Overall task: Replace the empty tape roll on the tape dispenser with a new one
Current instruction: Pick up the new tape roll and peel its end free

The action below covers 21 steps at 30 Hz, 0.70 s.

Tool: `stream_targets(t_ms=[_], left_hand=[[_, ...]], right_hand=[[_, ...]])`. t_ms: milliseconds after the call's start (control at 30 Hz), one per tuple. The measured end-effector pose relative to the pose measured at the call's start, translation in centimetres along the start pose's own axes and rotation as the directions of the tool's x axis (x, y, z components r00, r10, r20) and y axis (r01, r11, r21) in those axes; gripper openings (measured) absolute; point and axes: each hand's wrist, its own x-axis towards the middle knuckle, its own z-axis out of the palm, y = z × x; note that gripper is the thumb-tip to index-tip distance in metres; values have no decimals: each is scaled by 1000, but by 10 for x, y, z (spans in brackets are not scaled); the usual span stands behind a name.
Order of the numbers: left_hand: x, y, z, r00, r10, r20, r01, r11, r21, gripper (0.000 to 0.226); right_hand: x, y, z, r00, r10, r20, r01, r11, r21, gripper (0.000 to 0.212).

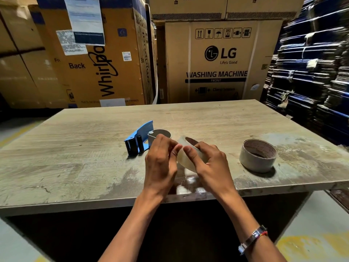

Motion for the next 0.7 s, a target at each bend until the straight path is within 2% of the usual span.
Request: stream_targets(t_ms=[67, 233, 433, 533, 700], left_hand=[[3, -1, -3, 1000, 1, 26, 0, 1000, -19, 8], [7, -2, -10, 995, -31, 92, 37, 997, -65, 10], [12, -5, -19, 965, -156, 213, 194, 965, -174, 12], [17, -7, -23, 928, -210, 307, 300, 911, -282, 13], [18, -16, -25, 857, -267, 441, 479, 731, -487, 17]], right_hand=[[3, 2, -4, 999, 9, 43, -10, 999, 36, 27], [10, 8, -16, 987, 10, 161, -30, 992, 122, 30], [18, 14, -33, 950, -29, 311, -58, 962, 268, 39], [22, 17, -38, 936, -42, 351, -67, 954, 293, 39], [26, 19, -40, 918, -59, 393, -96, 927, 362, 33]])
